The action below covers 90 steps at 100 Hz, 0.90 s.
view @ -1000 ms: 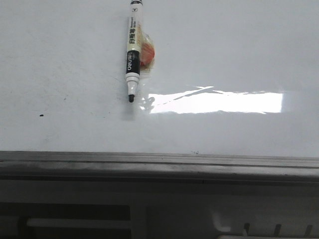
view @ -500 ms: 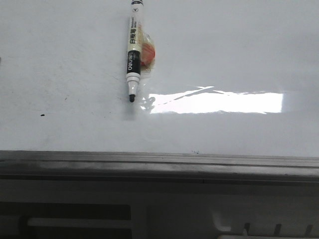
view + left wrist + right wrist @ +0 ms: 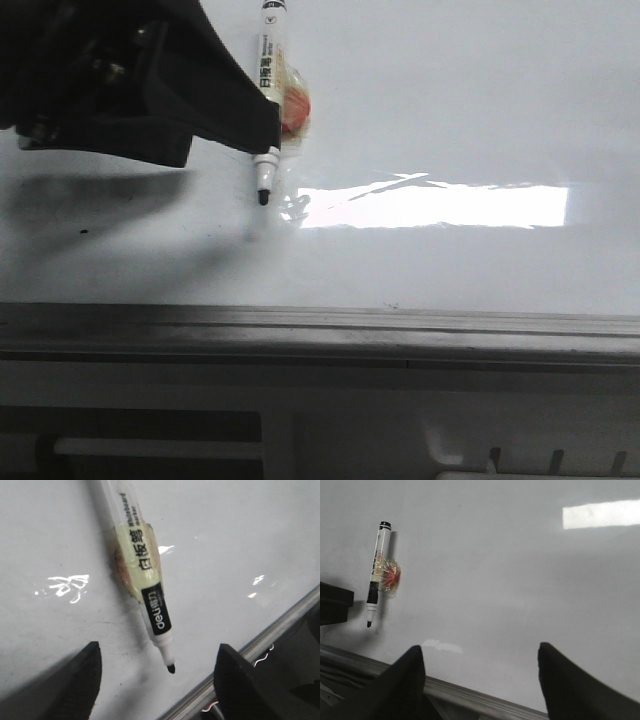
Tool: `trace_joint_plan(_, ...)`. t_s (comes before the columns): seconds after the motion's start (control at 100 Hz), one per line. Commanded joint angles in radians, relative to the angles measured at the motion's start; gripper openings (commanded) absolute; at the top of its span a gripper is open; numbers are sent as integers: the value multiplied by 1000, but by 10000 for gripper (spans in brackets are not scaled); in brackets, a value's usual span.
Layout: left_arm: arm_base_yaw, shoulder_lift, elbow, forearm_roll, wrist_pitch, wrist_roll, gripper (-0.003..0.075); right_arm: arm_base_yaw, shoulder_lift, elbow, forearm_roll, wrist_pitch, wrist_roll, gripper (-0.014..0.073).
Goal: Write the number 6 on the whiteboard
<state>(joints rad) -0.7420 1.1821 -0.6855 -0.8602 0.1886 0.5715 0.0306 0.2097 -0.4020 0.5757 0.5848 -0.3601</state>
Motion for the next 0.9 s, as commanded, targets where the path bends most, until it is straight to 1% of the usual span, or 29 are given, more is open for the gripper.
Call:
trace_joint_plan(0.0, -10, 19, -53, -21, -55, 1, 421, 1, 20, -36, 11, -59, -15, 437)
trace_joint_plan(0.12, -10, 58, -67, -21, -63, 1, 397, 1, 20, -36, 11, -59, -15, 437)
trace_joint_plan(0.21, -8, 80, -67, -21, -70, 1, 340, 1, 20, -36, 11, -59, -15, 437)
trace_joint_plan(0.28, -8, 91, -67, -21, -68, 1, 246, 15, 20, -38, 13, -63, -15, 437)
trace_joint_plan(0.31, -8, 93, -67, -21, -66, 1, 181, 22, 20, -40, 13, -65, -15, 437)
trace_joint_plan(0.33, -8, 93, -67, -21, -64, 1, 153, 29, 20, -43, 13, -65, -18, 437)
trace_joint_plan(0.38, -8, 93, -67, -21, -65, 1, 35, 45, 20, -47, 13, -65, -31, 437)
trace_joint_plan(0.4, -8, 93, -67, -21, -67, 1, 5, 52, 23, -49, 13, -63, -40, 437)
trace_joint_plan(0.41, -8, 93, -67, -21, -69, 1, -23, 54, 25, -49, 13, -63, -45, 437)
trace_joint_plan(0.51, -8, 93, -67, -19, -64, 1, -19, 86, 49, -68, 13, -59, -73, 437)
trace_joint_plan(0.6, -11, 74, -67, 3, -20, 11, -19, 116, 87, -93, 13, -34, -114, 437)
trace_joint_plan(0.67, -21, 46, -67, 13, 50, 111, -19, 156, 114, -121, 13, 9, -206, 437)
trace_joint_plan(0.72, -28, 21, -67, 16, 128, 241, -19, 201, 131, -142, 13, 50, -308, 437)
trace_joint_plan(0.75, -32, 4, -67, 16, 179, 340, -19, 235, 141, -151, 13, 82, -368, 437)
trace_joint_plan(0.78, -35, -18, -67, 16, 248, 420, -19, 262, 153, -159, 15, 106, -432, 437)
trace_joint_plan(0.84, -41, -53, -67, 16, 349, 574, -19, 319, 187, -168, 15, 136, -493, 437)
trace_joint_plan(0.89, -42, -83, -67, 16, 406, 658, -19, 359, 217, -169, 20, 127, -514, 437)
